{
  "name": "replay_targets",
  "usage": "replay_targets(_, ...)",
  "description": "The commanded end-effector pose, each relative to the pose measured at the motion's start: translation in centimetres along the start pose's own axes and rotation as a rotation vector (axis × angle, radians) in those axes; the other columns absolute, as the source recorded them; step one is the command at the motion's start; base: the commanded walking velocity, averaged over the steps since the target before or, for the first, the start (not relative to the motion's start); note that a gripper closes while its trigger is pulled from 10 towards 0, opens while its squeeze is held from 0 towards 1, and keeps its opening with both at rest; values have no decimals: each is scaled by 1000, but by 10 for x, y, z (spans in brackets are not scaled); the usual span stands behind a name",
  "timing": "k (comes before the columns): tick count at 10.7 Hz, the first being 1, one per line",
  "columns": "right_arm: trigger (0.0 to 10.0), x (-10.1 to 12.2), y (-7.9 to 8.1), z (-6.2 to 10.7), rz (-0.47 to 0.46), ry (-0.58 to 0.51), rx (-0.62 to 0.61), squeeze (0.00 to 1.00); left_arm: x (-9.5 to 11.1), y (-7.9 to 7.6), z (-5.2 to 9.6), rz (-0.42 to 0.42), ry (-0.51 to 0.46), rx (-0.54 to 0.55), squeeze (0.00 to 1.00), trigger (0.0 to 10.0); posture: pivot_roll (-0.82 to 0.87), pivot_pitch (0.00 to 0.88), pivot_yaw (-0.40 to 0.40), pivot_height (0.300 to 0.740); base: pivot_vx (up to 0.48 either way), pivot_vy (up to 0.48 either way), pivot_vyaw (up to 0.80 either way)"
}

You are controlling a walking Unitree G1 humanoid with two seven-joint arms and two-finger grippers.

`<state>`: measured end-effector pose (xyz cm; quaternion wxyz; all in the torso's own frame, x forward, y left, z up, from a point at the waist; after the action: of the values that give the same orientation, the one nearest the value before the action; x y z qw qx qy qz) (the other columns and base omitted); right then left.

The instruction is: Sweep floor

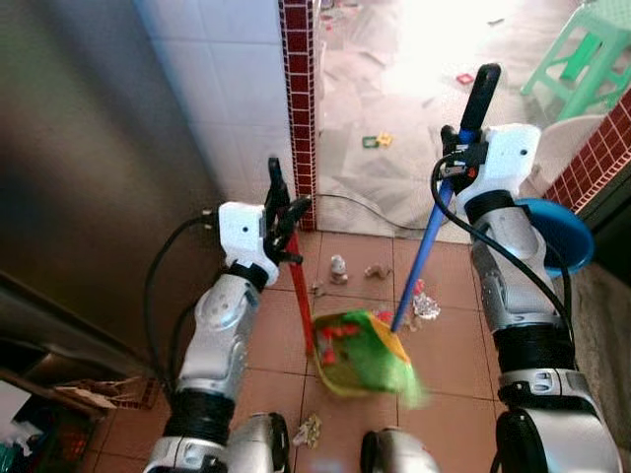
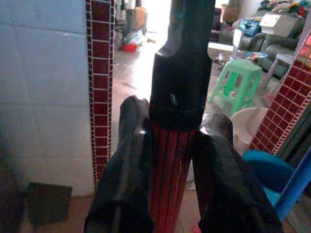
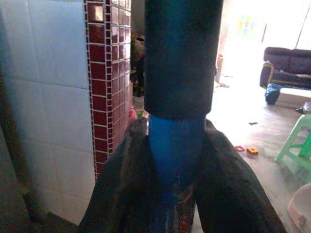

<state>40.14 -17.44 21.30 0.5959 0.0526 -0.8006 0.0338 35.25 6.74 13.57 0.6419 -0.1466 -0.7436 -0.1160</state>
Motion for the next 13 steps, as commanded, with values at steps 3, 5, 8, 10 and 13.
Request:
replay_targets(3,10000,28,38,-15,-433,11,258,0,25,1,-3,-9,-86,13,0,10000,-94,18,43,740,0,0,0)
replay_targets(5,10000,37,36,-17,-116,-15,359,0,23,-4,-4,-9,-73,0,0,10000,-105,20,45,740,0,0,0)
replay_targets(8,10000,48,34,-20,10,-50,393,0,23,-5,-5,-12,-68,-4,0,10000,-105,20,49,740,0,0,0)
replay_targets(10,10000,42,38,-17,41,-22,423,0,22,-3,-5,-18,-65,2,0,10000,-106,21,50,740,0,0,0)
replay_targets(13,10000,50,28,-24,120,-54,379,0,20,-5,-5,-29,-52,-2,0,10000,-106,21,53,740,0,0,0)
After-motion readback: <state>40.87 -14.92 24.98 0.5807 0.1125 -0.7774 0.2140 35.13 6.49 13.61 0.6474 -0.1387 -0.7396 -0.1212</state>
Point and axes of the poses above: a point about 5 cm out from each wrist's last joint towards the gripper, its own z axis pointing back from the gripper into the wrist, its own x axis along the axis of the wrist's last joint, y = z × x, the point moved 5 cm from there along -z, pointing out of the wrist towards the gripper, and after that the axes turned 7 degrees about -z, right-handed, at the moved point
